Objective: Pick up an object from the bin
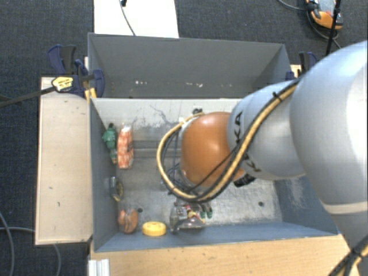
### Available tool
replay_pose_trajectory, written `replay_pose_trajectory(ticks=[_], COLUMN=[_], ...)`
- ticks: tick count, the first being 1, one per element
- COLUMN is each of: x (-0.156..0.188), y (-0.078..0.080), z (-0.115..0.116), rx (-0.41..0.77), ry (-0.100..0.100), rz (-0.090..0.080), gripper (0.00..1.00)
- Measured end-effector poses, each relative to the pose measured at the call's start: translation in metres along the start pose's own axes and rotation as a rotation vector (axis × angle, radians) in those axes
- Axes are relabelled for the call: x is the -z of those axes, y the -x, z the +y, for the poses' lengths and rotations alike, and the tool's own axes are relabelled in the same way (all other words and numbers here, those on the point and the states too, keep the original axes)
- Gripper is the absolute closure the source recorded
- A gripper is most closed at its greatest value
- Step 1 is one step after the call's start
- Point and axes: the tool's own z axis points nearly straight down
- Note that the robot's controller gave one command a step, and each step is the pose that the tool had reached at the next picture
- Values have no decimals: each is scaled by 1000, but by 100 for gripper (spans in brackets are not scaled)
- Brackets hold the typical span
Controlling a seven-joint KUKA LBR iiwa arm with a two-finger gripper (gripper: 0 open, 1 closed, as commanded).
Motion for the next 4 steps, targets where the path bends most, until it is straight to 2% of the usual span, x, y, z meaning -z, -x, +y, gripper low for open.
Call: replay_pose_trajectory(ticks=[1,2,3,4], x=[0,0,0,7], y=[0,0,0,2], z=[0,0,0,-22], rx=[-3,-7,-8,700], ry=[0,0,0,0], rz=[0,1,1,-5], gripper=[100,0,0,100])
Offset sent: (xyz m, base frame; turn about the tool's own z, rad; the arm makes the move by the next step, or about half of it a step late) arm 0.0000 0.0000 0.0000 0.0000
